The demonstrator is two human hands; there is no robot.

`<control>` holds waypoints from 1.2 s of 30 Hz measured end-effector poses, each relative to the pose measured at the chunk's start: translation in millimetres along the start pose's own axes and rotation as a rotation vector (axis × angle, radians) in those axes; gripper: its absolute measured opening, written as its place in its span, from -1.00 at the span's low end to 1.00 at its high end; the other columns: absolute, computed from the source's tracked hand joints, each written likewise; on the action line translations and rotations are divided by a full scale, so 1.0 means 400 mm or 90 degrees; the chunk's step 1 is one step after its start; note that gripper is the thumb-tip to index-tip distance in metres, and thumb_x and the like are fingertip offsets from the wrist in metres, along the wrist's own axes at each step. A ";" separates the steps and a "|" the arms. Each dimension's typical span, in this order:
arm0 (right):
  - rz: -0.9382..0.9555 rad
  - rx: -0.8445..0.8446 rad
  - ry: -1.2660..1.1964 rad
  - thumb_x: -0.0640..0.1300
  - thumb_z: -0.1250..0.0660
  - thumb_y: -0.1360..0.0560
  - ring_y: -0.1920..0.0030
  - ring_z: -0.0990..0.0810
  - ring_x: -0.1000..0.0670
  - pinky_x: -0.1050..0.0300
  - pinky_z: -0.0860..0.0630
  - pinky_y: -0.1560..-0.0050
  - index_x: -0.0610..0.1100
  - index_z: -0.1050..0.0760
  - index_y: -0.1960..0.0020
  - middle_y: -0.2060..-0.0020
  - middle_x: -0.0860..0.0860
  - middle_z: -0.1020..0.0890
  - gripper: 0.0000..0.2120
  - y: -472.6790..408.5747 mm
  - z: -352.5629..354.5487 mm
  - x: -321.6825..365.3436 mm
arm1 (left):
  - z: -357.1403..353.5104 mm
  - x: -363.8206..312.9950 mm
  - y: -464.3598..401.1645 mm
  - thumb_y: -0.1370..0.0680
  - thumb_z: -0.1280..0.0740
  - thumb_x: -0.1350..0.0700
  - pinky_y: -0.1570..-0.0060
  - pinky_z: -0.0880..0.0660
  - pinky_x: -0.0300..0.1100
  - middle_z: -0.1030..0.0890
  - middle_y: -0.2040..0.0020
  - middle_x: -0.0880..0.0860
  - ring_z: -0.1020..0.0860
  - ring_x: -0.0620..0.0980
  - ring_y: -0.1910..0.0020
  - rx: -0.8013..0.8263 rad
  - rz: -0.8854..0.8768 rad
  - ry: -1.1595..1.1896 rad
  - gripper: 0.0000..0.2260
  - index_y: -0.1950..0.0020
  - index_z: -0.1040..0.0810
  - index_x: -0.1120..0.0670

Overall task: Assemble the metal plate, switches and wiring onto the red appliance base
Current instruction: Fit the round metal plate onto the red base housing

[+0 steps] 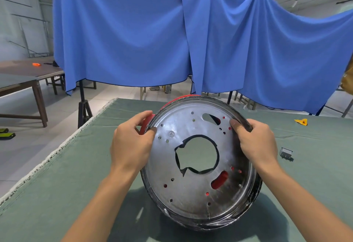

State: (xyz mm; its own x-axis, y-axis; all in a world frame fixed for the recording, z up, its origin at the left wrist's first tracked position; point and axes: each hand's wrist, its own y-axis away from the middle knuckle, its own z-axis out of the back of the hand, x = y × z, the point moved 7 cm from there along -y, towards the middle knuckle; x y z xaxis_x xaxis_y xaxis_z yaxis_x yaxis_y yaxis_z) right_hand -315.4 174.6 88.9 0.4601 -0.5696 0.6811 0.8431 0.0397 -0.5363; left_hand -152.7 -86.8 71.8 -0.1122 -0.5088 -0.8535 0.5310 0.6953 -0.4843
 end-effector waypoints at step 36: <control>-0.016 0.031 -0.007 0.22 -0.32 -0.48 0.48 -0.34 -0.01 0.14 -0.21 0.45 -0.14 -0.35 0.41 0.58 0.07 -0.35 -0.50 -0.007 0.001 0.035 | 0.019 0.022 0.002 -0.53 -0.36 0.10 0.07 -0.57 0.02 -0.69 0.07 -0.08 -0.63 0.03 0.05 -0.026 -0.017 -0.018 -0.78 -0.16 -0.65 -0.02</control>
State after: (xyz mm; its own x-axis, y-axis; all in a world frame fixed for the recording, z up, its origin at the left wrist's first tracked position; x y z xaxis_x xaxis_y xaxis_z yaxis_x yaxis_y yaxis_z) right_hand -311.1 166.9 100.1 0.4408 -0.5621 0.6998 0.8672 0.0655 -0.4937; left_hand -146.9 -94.4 65.2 -0.1018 -0.5409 -0.8349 0.4937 0.7011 -0.5145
